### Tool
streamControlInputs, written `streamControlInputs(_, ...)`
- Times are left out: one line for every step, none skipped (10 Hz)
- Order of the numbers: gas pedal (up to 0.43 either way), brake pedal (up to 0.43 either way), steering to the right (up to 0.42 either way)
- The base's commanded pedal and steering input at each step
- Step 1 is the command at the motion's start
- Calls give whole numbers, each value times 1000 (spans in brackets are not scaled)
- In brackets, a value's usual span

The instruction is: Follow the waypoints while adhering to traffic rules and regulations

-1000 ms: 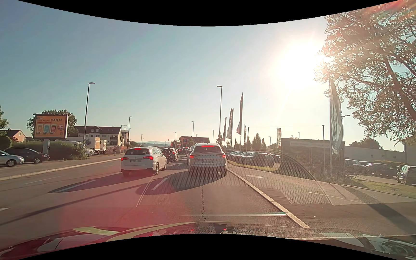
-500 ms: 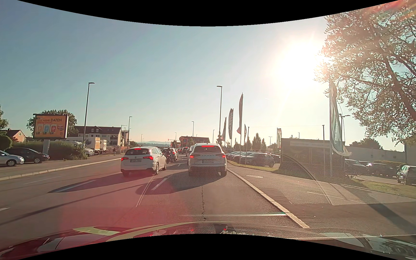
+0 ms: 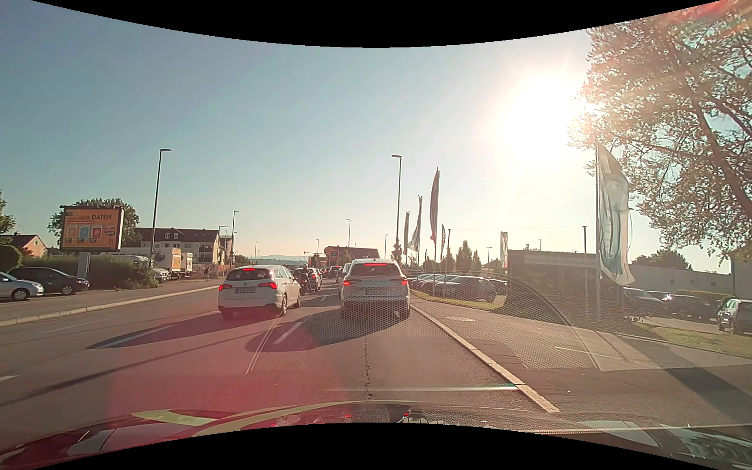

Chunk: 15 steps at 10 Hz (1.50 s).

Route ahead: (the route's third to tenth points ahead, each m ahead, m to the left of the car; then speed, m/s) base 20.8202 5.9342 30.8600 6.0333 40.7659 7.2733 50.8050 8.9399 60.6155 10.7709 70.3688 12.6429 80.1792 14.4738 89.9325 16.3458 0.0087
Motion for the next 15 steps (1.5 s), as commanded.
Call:
streamControlInputs(0,244,-17)
streamControlInputs(0,250,-16)
streamControlInputs(0,250,-16)
streamControlInputs(0,244,-16)
streamControlInputs(0,250,-17)
streamControlInputs(0,244,-16)
streamControlInputs(0,250,-16)
streamControlInputs(0,250,-16)
streamControlInputs(0,250,-16)
streamControlInputs(0,250,-16)
streamControlInputs(0,250,-16)
streamControlInputs(0,250,-17)
streamControlInputs(0,250,-16)
streamControlInputs(0,250,-16)
streamControlInputs(0,250,-15)
